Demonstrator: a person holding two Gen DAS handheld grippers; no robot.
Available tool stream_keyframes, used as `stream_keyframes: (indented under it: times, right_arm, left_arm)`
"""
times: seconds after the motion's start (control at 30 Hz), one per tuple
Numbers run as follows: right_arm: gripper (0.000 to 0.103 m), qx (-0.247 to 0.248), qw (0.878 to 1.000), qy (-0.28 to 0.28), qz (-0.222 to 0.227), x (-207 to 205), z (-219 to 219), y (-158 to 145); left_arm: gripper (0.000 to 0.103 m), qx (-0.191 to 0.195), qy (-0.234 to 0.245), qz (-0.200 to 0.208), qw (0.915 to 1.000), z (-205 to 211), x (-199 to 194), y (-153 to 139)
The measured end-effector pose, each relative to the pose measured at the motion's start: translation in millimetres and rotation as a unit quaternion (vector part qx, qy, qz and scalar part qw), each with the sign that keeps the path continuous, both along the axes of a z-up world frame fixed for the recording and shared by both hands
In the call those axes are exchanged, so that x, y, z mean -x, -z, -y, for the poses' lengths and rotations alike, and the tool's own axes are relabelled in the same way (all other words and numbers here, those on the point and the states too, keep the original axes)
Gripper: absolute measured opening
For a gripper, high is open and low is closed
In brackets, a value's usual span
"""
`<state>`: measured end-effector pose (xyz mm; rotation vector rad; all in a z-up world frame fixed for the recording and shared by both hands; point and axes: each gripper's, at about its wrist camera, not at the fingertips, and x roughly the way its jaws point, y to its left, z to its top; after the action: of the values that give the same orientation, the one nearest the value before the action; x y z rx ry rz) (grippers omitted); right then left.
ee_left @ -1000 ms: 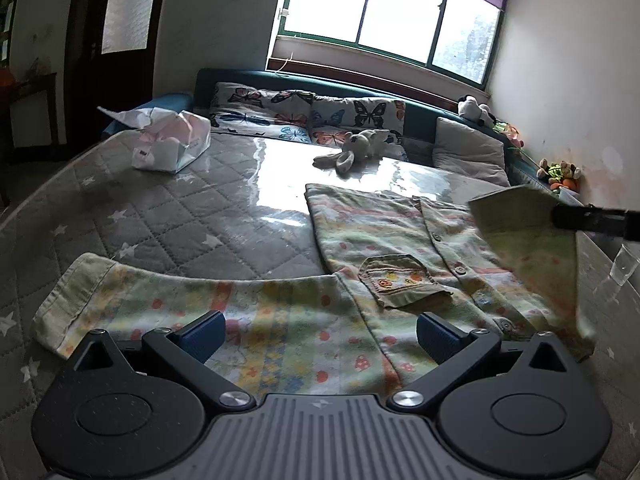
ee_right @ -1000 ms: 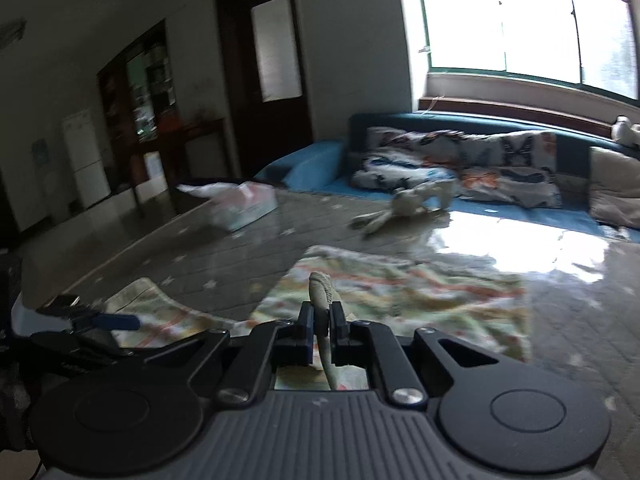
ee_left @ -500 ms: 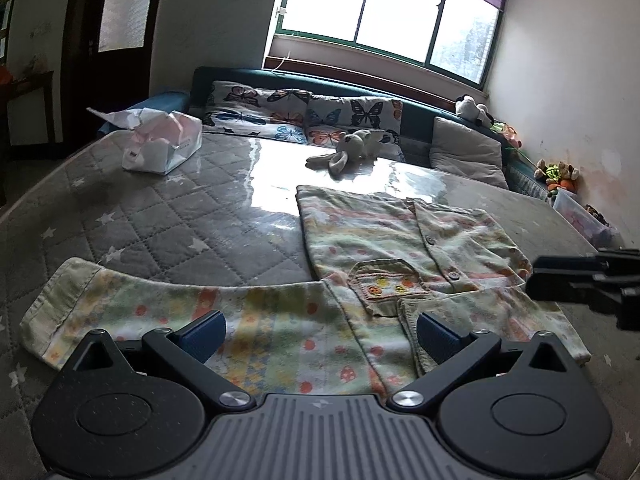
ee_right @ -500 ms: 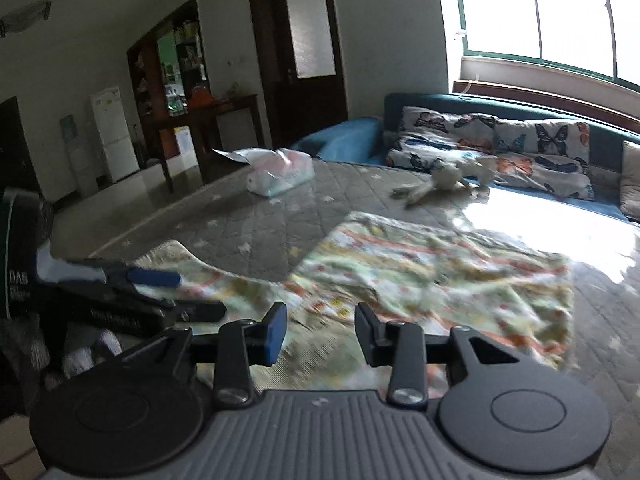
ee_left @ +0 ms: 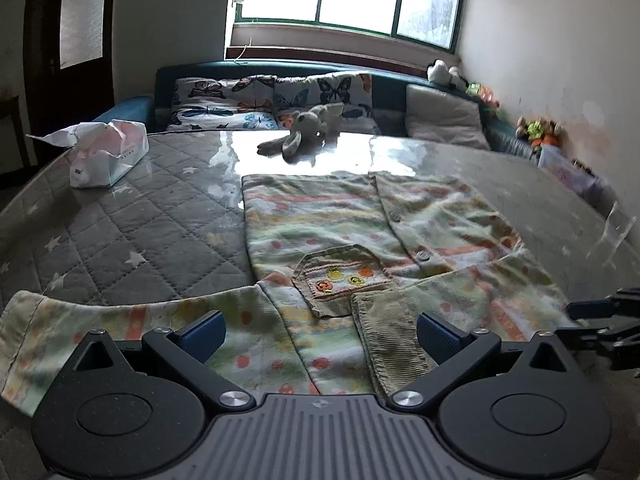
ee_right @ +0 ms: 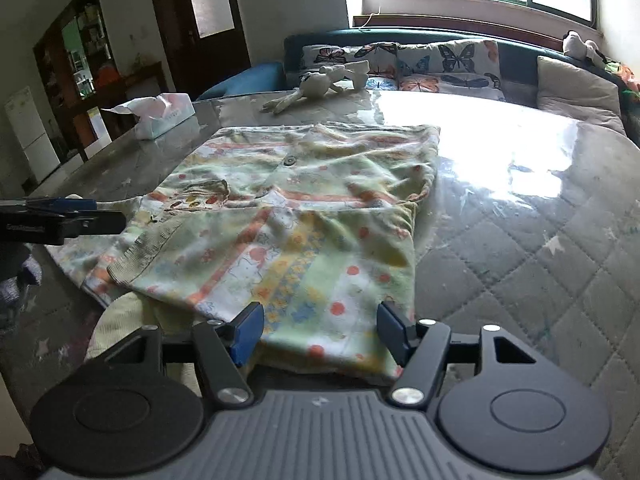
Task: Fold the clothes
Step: 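Grasp the other sleeve cuff with the left gripper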
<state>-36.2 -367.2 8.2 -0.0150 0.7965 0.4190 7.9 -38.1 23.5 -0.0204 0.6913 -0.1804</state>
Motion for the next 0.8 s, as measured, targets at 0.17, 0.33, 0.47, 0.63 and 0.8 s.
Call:
stream_keyframes:
  times: [0.17, 0.33, 0.47, 0.63, 0.8]
  right_arm:
    - [0.070, 0.012, 0.999, 0.001, 0.031, -15, -1, -15]
    - [0.075, 0.034, 0.998, 0.016, 0.046, -44, -7, -14]
    - [0.076, 0.053, 0.997, 0.024, 0.041, -58, -9, -3]
    - [0.083, 0.070, 0.997, 0.031, 0.027, -64, -9, 10]
    - [0.086, 0.080, 0.995, 0.036, 0.034, -58, -8, 10]
  left_arm:
    - [0.103, -0.040, -0.014, -0.004, 0.9991, 10, -14, 5]
    - [0.103, -0.069, -0.021, -0.008, 0.9974, 16, -27, 8]
    - [0.103, -0.067, -0.013, -0.002, 0.9977, 20, -30, 7]
    - [0.103, -0.107, -0.022, -0.020, 0.9938, 25, -45, 22]
    - [0.103, -0.101, -0.030, -0.016, 0.9943, 17, -42, 20]
